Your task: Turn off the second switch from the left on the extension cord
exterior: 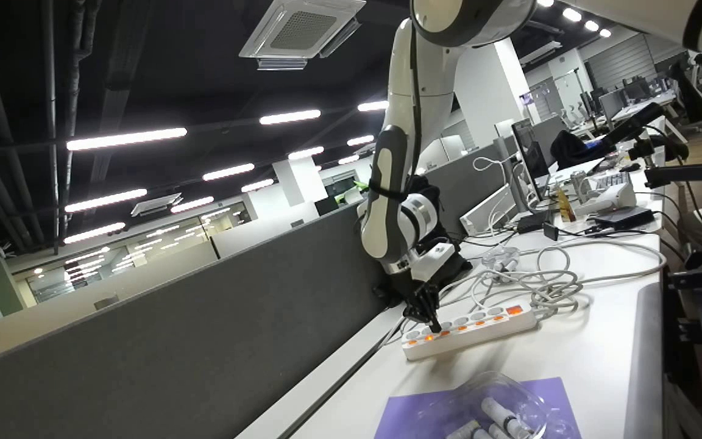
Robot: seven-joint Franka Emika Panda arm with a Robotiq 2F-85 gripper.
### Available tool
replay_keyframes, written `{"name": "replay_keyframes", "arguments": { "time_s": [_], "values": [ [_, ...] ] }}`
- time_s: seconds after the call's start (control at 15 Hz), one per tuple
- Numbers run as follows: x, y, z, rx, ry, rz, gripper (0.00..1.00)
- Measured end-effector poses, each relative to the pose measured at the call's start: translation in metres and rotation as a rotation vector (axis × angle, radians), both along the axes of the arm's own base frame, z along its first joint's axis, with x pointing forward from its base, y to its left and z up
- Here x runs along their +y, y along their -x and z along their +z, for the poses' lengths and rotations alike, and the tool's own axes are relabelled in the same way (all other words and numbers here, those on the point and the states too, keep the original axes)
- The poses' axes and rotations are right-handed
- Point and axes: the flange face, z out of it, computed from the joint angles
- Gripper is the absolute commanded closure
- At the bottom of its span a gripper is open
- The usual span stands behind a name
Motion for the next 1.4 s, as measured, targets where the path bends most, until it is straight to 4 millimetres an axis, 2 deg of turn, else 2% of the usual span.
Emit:
{"name": "replay_keyframes", "arguments": {
  "time_s": [0.53,1.0,1.4],
  "values": [
    [0.001,-0.011,0.009,-0.024,0.004,0.002,1.00],
    [0.012,-0.017,-0.007,-0.005,0.005,0.019,1.00],
    [0.012,-0.019,-0.007,0.001,0.004,0.016,1.00]
  ]
}}
